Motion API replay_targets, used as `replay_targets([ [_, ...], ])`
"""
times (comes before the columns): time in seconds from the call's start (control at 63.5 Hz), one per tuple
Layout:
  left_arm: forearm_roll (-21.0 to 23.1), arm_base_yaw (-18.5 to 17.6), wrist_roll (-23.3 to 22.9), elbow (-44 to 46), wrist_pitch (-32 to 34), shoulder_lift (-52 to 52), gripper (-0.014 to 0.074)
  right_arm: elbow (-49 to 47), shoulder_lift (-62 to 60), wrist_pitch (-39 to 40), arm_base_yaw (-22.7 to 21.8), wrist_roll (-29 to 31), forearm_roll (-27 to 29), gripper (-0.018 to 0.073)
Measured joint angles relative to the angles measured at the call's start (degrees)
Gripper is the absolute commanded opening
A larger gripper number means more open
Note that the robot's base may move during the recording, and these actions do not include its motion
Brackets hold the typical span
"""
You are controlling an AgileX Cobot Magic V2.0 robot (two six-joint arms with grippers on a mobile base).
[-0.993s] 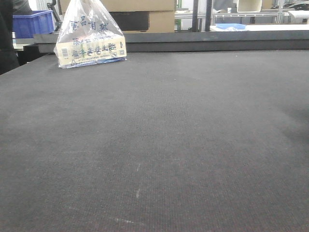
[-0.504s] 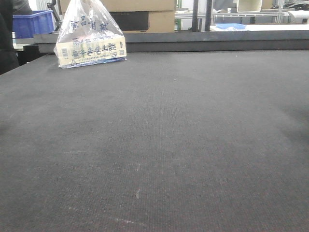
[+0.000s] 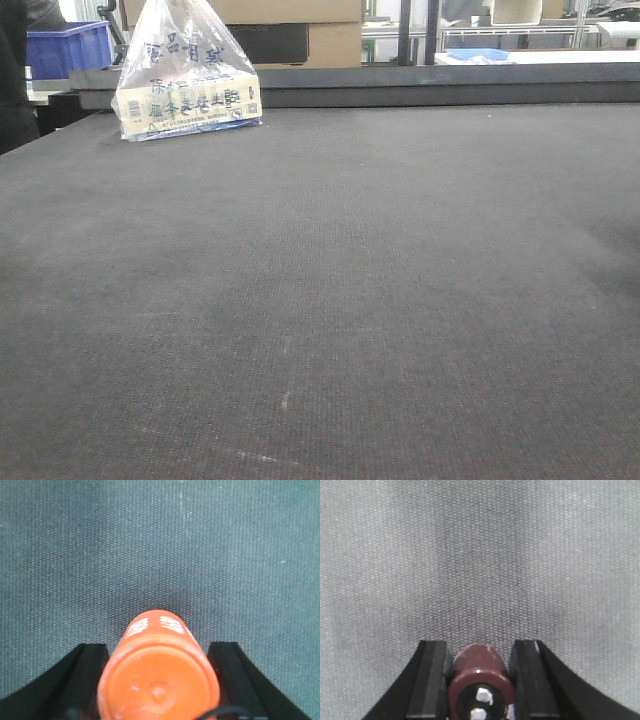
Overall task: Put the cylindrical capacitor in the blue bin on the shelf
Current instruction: 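Lift both held capacitors up off the table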
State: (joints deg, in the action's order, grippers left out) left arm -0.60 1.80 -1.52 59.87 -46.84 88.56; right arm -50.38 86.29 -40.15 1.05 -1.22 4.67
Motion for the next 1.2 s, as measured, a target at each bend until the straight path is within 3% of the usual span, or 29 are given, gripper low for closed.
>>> replay_targets([
  [0.173,0.6,0.0,0.0,0.5,1.4,-3.3,-0.0111,0.0,-6.1,0.1,0.1,0.0,0.7,-0.0167],
  [0.457,1.0,0.0,0.0,-0.5,12.7,-19.9,-0.0111,0.7,-22.6,6.9,0.3,0.0,1.1,-0.0167],
  [0.615,1.1,0.0,0.0,-6.9,19.9,-29.9,-0.0111,3.8,-31.7,14.5,0.3,0.1,1.1,-0.0167],
  [0.867,2.0,0.0,0.0,-21.8,38.1,-47.0,-0.0111,9.7,-46.2,22.0,0.3,1.7,-0.7,-0.0167],
  [1.198,2.2,0.0,0.0,-27.0,43.3,-64.5,-0.0111,10.1,-59.9,24.0,0.3,2.1,-3.1,-0.0167],
])
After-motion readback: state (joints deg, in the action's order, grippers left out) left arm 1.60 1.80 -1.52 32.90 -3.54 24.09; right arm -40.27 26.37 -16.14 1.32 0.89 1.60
